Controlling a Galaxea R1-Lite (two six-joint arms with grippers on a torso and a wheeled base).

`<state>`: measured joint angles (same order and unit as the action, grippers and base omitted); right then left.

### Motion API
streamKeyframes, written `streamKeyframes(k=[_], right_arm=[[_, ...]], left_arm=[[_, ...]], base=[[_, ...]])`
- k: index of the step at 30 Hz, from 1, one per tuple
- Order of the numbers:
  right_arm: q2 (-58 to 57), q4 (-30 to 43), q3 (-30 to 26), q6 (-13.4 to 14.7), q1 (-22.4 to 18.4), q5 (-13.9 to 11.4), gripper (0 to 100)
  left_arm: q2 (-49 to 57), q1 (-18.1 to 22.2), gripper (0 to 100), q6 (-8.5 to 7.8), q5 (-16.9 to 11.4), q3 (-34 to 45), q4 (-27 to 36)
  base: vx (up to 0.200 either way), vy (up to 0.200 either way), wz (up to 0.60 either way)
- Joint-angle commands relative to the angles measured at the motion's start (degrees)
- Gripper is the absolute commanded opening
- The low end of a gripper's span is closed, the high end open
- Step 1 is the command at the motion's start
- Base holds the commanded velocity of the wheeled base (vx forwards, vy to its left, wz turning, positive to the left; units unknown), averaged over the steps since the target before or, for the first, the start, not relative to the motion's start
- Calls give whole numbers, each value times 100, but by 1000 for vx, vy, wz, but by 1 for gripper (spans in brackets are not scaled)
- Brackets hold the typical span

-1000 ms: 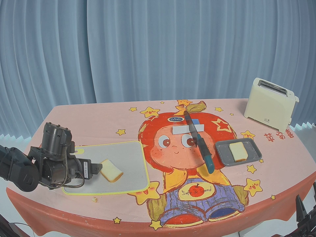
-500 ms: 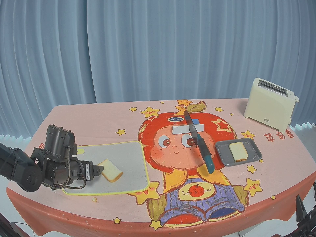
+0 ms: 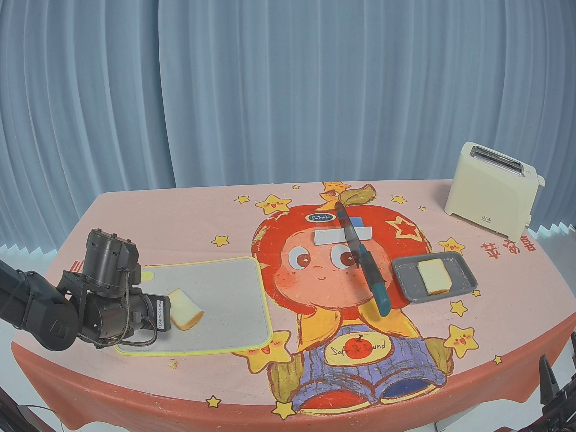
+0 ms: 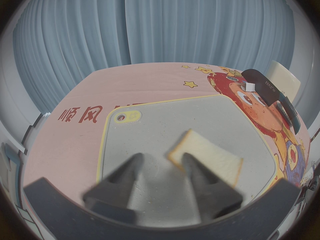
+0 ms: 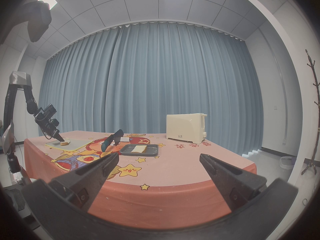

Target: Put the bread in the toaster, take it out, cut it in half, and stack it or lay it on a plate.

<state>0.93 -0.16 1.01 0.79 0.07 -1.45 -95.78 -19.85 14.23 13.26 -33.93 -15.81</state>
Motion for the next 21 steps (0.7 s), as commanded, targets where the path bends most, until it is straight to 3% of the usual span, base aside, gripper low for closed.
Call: streamKeyframes(k=[1,15,21], right_arm=[[-93,-2,-101,0,1,-4,100],[-93,-2,-101,0,1,-4,100],[-93,-2,-101,0,1,-4,100]], left_arm=[[7,-2,0,1,1,-9,8],[112,-19,0,-8,1,-132,-18],[938,-46,0,-16,-8,-202,8]], base=[[0,0,0],[0,0,0],[0,0,0]])
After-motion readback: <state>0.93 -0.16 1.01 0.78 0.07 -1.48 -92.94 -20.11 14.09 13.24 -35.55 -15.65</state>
